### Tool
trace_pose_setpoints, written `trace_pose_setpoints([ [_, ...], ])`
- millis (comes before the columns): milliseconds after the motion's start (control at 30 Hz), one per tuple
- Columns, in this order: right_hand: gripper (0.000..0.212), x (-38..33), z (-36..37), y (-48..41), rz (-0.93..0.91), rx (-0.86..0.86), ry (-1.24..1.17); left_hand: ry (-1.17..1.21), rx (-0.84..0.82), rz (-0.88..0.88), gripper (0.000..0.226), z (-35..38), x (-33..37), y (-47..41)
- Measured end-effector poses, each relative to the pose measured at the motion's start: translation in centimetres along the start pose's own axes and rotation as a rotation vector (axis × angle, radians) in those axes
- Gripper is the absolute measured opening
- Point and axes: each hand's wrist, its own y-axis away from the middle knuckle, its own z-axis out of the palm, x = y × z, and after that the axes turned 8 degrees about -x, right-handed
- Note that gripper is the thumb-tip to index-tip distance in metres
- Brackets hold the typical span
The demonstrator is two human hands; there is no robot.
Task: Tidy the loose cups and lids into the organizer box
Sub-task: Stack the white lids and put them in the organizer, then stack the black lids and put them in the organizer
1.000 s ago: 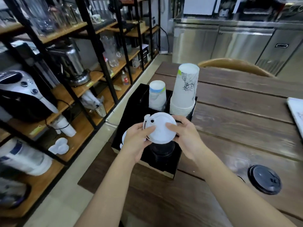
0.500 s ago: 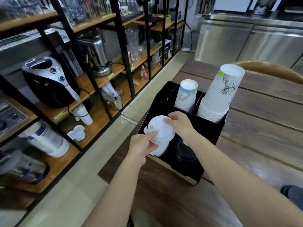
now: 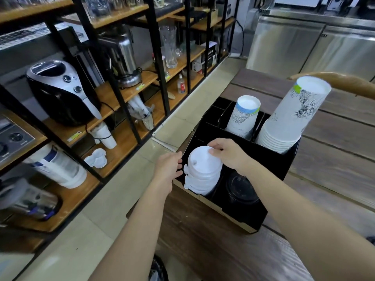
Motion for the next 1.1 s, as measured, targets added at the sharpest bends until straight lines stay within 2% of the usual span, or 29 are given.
trace_pose_setpoints([
  [100,0.021,0.1,0.6,-0.4,0.001,-0.048,0.091,-0.184,-0.052,0.009,0.019,0.0,-0.8,-0.5],
  [167,0.021,0.4,0.6,-0.6,0.010,-0.051,0.112,-0.227,-0.128,-0.004,0.022,0.0,-1.0,-0.4],
  [267,0.022,1.0,0.7,-0.9,0.008,-0.033,0.131,-0.252,-0.283,0.031,0.044,-0.3,-1.4,-0.6],
  [333,0.022,1.4,0.8,-1.1,-0.004,-0.035,0.145,-0.352,-0.382,0.097,0.056,-0.2,-1.7,-0.5],
  [400,0.022,1.5,0.9,-1.2,-0.026,-0.054,0.180,-0.439,-0.409,0.140,0.069,0.1,-2.2,-0.7],
  [500,0.022,1.5,0.7,-1.0,-0.041,-0.067,0.215,-0.499,-0.419,0.199,0.068,0.4,-2.2,-0.8],
  [667,0.023,0.6,0.4,0.1,-0.054,-0.055,0.348,-0.731,-0.464,0.157,0.066,0.5,-0.4,-1.2],
  [767,0.021,-0.2,-0.5,1.8,-0.145,0.098,0.319,-0.777,-0.322,0.251,0.066,1.9,1.3,-0.5],
  [900,0.017,0.5,-3.2,5.4,-0.219,0.374,0.282,-0.550,-0.131,0.583,0.026,6.2,2.8,2.4],
  [1000,0.014,3.1,-5.1,9.0,-0.190,0.558,0.291,-0.532,-0.210,0.750,0.016,10.9,1.4,5.2],
  [1100,0.022,6.7,-6.3,13.0,-0.103,0.667,0.331,-0.630,-0.400,0.842,0.027,15.6,-2.0,7.1],
])
